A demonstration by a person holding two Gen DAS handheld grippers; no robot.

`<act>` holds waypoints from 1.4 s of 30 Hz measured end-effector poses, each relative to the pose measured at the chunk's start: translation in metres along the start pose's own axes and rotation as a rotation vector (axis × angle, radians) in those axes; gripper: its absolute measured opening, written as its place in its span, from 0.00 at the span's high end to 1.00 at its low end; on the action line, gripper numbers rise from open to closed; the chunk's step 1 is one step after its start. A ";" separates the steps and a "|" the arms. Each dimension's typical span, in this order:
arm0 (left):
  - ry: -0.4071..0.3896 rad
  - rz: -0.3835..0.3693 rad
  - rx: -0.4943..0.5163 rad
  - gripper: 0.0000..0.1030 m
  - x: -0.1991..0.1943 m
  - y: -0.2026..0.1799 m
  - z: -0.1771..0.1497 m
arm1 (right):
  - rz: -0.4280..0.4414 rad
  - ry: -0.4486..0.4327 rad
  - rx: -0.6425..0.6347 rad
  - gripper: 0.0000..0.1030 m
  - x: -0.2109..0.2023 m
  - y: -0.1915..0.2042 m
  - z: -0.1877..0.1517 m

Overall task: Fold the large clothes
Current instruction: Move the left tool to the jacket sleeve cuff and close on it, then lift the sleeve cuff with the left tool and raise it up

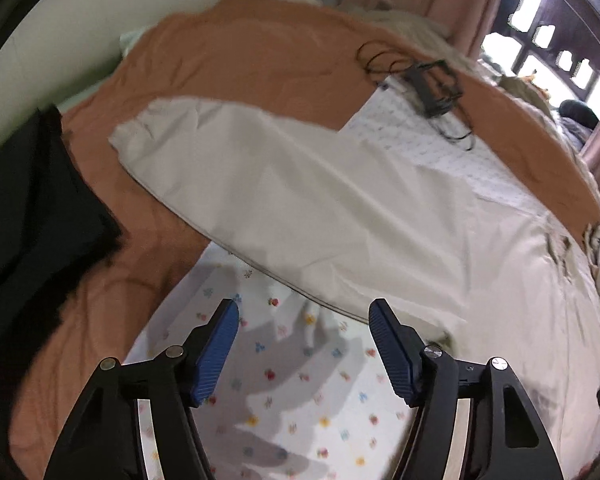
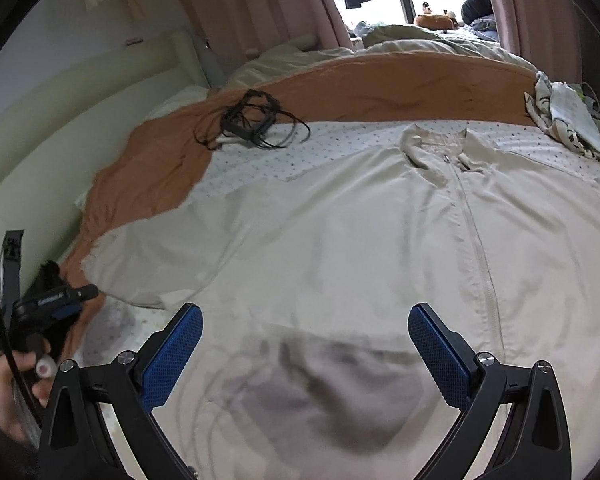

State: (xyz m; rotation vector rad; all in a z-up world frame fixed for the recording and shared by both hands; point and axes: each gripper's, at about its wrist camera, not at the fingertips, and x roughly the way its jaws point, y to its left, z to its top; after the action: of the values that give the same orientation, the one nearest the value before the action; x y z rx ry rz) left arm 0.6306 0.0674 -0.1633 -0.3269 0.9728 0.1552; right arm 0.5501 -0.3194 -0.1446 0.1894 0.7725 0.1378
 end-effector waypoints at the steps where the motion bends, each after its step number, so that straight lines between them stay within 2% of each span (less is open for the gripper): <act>1: 0.014 -0.002 -0.017 0.34 0.009 0.003 0.003 | 0.000 0.003 0.007 0.00 0.003 -0.002 0.000; 4: 0.033 -0.004 -0.051 0.34 0.027 0.011 0.006 | 0.019 0.005 0.060 0.00 0.011 -0.012 0.004; 8: 0.056 0.012 -0.080 0.34 0.047 0.017 0.010 | -0.002 0.000 0.107 0.00 0.024 -0.021 0.008; 10: 0.063 0.017 -0.104 0.37 0.057 0.021 0.012 | 0.006 0.032 0.120 0.01 0.033 -0.021 0.006; 12: 0.043 0.032 -0.082 0.37 0.062 0.020 0.016 | 0.024 0.065 0.128 0.02 0.041 -0.017 0.004; 14: 0.036 0.048 -0.055 0.50 0.066 0.016 0.020 | 0.022 0.076 0.116 0.02 0.046 -0.013 0.004; 15: 0.033 0.051 -0.050 0.72 0.066 0.016 0.023 | 0.027 0.081 0.107 0.02 0.048 -0.008 0.005; 16: 0.034 0.053 -0.052 0.88 0.065 0.016 0.026 | 0.038 0.084 0.104 0.04 0.050 -0.005 0.005; 18: 0.023 0.025 -0.064 0.94 0.061 0.019 0.031 | 0.058 0.086 0.094 0.08 0.056 0.002 0.006; 21: -0.039 0.014 -0.019 0.94 0.041 0.011 0.038 | 0.060 0.106 0.069 0.14 0.068 0.015 0.005; 25: -0.117 -0.029 0.052 0.97 0.006 -0.002 0.048 | 0.110 0.163 0.034 0.31 0.096 0.035 0.007; 29: -0.150 -0.091 0.077 0.97 -0.023 -0.014 0.057 | 0.163 0.214 0.032 0.39 0.121 0.054 0.003; 33: -0.164 -0.142 0.123 0.97 -0.045 -0.032 0.058 | 0.216 0.268 -0.006 0.55 0.142 0.079 -0.003; 37: -0.168 -0.198 0.179 0.97 -0.063 -0.050 0.056 | 0.232 0.285 -0.029 0.56 0.153 0.099 -0.007; 39: -0.172 -0.241 0.222 0.97 -0.071 -0.061 0.053 | 0.221 0.310 -0.083 0.56 0.157 0.112 -0.013; 42: -0.171 -0.294 0.239 0.97 -0.078 -0.076 0.047 | 0.222 0.323 -0.088 0.56 0.151 0.110 -0.016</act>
State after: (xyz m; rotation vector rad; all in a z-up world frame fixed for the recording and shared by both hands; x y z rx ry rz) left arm 0.6452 0.0129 -0.0588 -0.2292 0.7553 -0.1975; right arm 0.6401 -0.1813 -0.2343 0.1716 1.0641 0.4200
